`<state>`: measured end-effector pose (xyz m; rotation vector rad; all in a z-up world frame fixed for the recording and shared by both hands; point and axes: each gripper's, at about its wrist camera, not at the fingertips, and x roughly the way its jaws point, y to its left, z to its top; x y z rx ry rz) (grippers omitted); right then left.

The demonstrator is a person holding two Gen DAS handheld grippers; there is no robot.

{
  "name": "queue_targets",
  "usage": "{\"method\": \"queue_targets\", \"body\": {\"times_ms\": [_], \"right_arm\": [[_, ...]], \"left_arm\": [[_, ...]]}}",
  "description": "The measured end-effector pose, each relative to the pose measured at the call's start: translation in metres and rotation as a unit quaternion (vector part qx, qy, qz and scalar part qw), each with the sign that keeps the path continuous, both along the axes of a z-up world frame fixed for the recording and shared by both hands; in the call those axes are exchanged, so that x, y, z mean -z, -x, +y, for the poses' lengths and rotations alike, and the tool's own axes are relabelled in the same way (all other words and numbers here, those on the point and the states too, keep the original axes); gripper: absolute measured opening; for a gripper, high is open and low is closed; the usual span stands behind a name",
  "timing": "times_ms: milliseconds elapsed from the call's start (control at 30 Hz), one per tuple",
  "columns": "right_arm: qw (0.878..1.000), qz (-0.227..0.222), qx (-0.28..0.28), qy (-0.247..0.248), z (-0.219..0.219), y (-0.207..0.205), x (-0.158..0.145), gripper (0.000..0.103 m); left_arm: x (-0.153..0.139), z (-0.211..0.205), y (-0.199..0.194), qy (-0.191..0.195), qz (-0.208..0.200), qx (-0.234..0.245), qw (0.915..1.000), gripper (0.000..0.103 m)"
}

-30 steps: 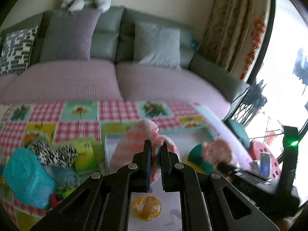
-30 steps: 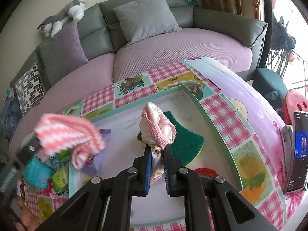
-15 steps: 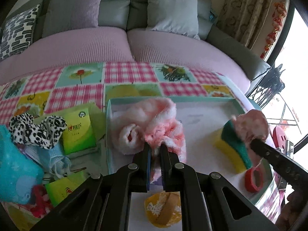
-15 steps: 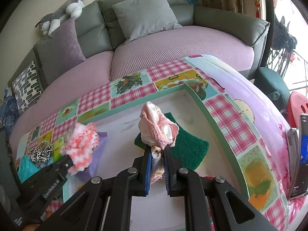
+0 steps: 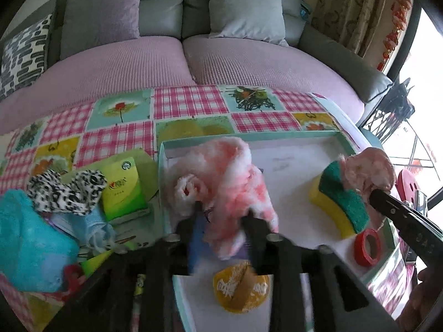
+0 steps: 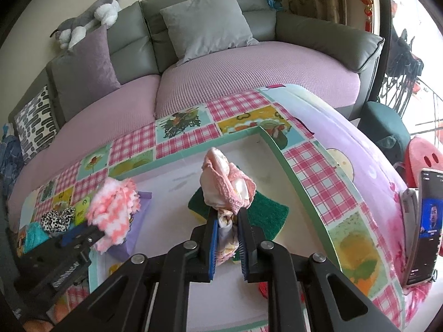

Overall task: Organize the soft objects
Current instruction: 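Open the left tool over the tray while the right tool releases the cloth bundle beside the sponge, then withdraw both open tools from the tray back toward the pile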

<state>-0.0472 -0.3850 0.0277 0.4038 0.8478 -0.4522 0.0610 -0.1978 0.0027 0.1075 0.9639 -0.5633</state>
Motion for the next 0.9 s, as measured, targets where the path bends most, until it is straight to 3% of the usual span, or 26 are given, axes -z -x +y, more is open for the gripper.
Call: {"method": "queue_targets", "body": {"times_ms": [133,233,333,367,533,600,633,800,867,900], "right_arm": [[1.0,0.005,-0.002,0.009,0.002,0.005,-0.008,0.04],[1.0,0.011,-0.004,0.019,0.005,0.009,-0.013,0.043],[1.0,0.019,-0.005,0.022,0.006,0.011,-0.014,0.051],[1.0,0.021,-0.004,0.023,0.006,0.012,-0.014,0.058],[0.999,0.036,-0.006,0.031,0.008,0.014,-0.012,0.069],[0.999,0.04,-0.008,0.03,0.008,0.013,-0.011,0.073],[0.999,0.041,-0.008,0.03,0.008,0.013,-0.01,0.076],[0.998,0.049,-0.009,0.031,0.009,0.012,-0.007,0.09],[0.998,0.053,-0.01,0.035,0.01,0.012,-0.006,0.102],[0.998,0.054,-0.01,0.037,0.01,0.012,-0.005,0.103]], "left_arm": [[-0.023,0.007,0.006,-0.001,-0.015,0.0,0.9999,0.046],[-0.033,0.014,0.009,-0.011,-0.023,-0.011,0.9996,0.058],[-0.038,0.022,0.01,-0.016,-0.022,-0.024,0.9993,0.059],[-0.038,0.024,0.009,-0.019,-0.02,-0.029,0.9992,0.06],[-0.031,0.036,0.003,-0.042,-0.012,-0.066,0.9969,0.061],[-0.025,0.041,-0.002,-0.052,-0.001,-0.083,0.9952,0.073],[-0.022,0.044,-0.003,-0.055,0.003,-0.091,0.9943,0.084],[-0.018,0.054,-0.006,-0.056,0.005,-0.118,0.9914,0.085],[-0.017,0.056,-0.007,-0.06,0.003,-0.127,0.9901,0.087],[-0.016,0.057,-0.007,-0.063,0.003,-0.13,0.9896,0.087]]}}
